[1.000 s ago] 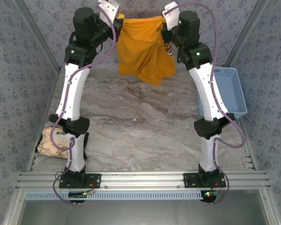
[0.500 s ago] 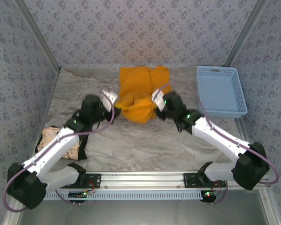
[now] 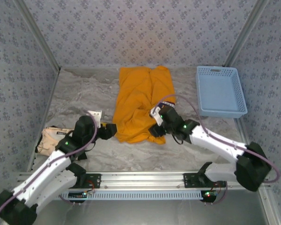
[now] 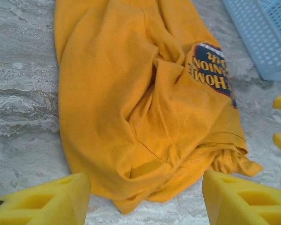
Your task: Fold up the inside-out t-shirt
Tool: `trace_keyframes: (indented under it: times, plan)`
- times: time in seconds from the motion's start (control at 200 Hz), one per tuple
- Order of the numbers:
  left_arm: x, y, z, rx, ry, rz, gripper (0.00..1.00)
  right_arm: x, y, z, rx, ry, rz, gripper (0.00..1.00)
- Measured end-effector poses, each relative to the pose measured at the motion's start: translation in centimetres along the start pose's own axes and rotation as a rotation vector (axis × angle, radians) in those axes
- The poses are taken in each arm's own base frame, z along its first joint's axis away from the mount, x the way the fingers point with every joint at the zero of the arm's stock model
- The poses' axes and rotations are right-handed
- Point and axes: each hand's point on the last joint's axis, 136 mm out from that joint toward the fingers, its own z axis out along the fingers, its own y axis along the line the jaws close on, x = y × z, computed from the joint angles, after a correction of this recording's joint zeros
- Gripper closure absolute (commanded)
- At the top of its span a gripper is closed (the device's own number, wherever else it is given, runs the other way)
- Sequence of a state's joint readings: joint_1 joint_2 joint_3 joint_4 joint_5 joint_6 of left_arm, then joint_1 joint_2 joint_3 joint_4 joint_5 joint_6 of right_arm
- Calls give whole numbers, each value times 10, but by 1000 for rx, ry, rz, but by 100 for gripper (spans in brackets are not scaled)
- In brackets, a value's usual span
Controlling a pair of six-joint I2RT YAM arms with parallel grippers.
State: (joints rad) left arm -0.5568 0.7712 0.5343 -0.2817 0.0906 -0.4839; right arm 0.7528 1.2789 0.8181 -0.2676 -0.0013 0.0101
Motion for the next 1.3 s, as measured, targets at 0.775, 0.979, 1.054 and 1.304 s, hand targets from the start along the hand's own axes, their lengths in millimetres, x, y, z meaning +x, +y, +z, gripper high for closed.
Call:
trace_keyframes:
  times: [0.775, 0.979, 1.054, 1.304]
  plan:
    - [9, 5, 106, -102, 320, -10, 39, 101, 31, 23, 46, 276, 379, 55]
    - [16, 0, 124, -88, 380, -7, 42, 21, 2, 28, 51, 156, 492, 49]
    - [11, -7, 132, -72, 378, 11, 43, -10, -6, 45, 46, 110, 515, 48]
    - [30, -13, 156, -31, 445, 37, 90, -2, 17, 104, 30, 196, 500, 95]
